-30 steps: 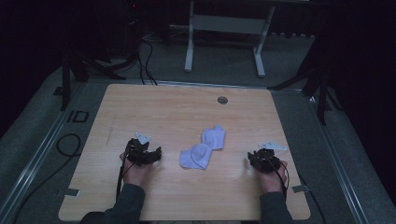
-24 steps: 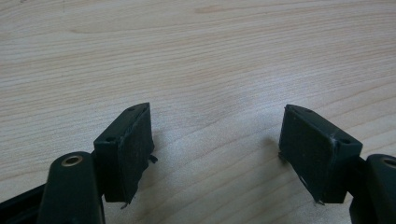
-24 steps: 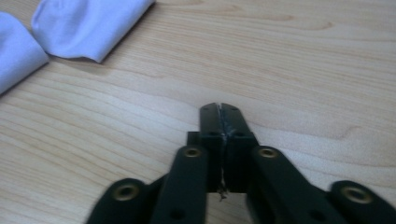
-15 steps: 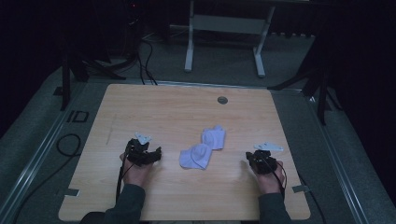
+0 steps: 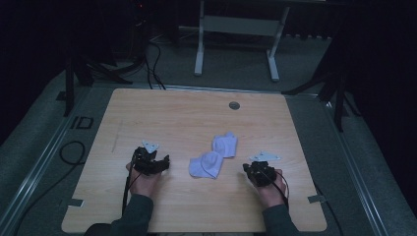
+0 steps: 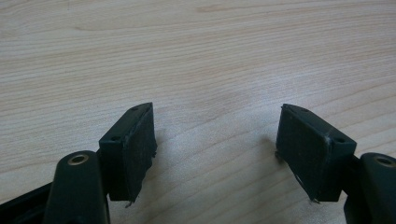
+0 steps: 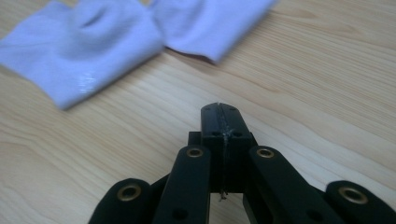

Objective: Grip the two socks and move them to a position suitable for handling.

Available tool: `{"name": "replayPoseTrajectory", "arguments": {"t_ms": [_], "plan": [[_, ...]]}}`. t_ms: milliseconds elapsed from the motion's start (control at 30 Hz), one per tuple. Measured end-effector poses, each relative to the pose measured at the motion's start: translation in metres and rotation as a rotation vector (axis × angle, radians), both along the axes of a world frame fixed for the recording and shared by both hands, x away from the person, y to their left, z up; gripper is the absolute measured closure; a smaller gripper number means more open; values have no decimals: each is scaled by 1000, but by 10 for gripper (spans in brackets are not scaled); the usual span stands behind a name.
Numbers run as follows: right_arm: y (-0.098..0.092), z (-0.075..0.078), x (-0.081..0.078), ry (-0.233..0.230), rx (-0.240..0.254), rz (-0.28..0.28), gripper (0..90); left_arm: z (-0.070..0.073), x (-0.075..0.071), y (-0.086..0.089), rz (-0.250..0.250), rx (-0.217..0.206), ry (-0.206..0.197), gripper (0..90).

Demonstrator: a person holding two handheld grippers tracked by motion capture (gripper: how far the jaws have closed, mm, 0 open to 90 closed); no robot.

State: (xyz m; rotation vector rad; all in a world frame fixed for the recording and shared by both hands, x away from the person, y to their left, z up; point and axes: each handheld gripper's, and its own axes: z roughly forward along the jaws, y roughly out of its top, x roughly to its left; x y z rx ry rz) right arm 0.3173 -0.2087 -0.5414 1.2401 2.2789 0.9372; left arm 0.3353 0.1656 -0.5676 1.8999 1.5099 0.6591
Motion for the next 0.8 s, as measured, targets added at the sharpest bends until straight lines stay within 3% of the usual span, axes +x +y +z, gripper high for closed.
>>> {"name": "replayPoseTrajectory", "arguments": {"t_ms": [500,800], "plan": [[65,1,6,-4,-22,159,900,0,0,0,3,-4,-6,325],[85,-9,7,15,-35,185,899,1,-1,-1,9,-6,-5,352]]}}
